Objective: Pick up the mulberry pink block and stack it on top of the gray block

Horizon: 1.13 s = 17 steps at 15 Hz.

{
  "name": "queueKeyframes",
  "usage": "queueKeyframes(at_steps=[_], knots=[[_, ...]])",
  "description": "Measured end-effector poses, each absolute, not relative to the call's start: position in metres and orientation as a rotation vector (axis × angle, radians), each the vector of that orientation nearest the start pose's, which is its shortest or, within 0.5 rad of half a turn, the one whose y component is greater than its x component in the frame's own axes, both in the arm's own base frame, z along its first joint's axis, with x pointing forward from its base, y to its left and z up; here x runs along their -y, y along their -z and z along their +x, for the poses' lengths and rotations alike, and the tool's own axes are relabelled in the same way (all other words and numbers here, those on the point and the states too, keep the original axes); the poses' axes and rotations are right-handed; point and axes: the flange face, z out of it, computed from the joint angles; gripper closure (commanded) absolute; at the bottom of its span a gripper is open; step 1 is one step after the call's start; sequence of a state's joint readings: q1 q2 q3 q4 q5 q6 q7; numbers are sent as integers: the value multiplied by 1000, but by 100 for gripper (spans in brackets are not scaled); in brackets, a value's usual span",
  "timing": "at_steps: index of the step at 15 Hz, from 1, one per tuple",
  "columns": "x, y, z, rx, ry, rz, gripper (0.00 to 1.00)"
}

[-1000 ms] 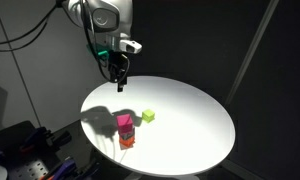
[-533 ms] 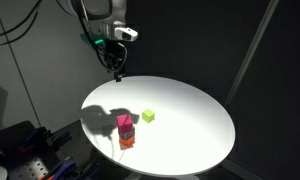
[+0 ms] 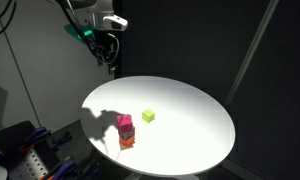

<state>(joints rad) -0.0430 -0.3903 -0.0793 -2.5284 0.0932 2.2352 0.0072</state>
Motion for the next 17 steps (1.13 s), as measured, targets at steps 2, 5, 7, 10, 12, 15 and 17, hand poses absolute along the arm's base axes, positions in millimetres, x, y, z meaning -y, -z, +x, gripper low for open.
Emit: queueKeyframes(at_steps=[2, 5, 7, 10, 12, 15, 17], knots=[[45, -427, 407, -223, 160, -3025, 0], [41, -435, 387, -188, 112, -3023, 0], [39, -439, 376, -176, 62, -3023, 0], [37, -445, 366, -162, 18, -3026, 0], [37, -447, 363, -158, 10, -3027, 0], [37, -447, 363, -157, 9, -3028, 0], [37, -446, 363, -157, 8, -3028, 0]])
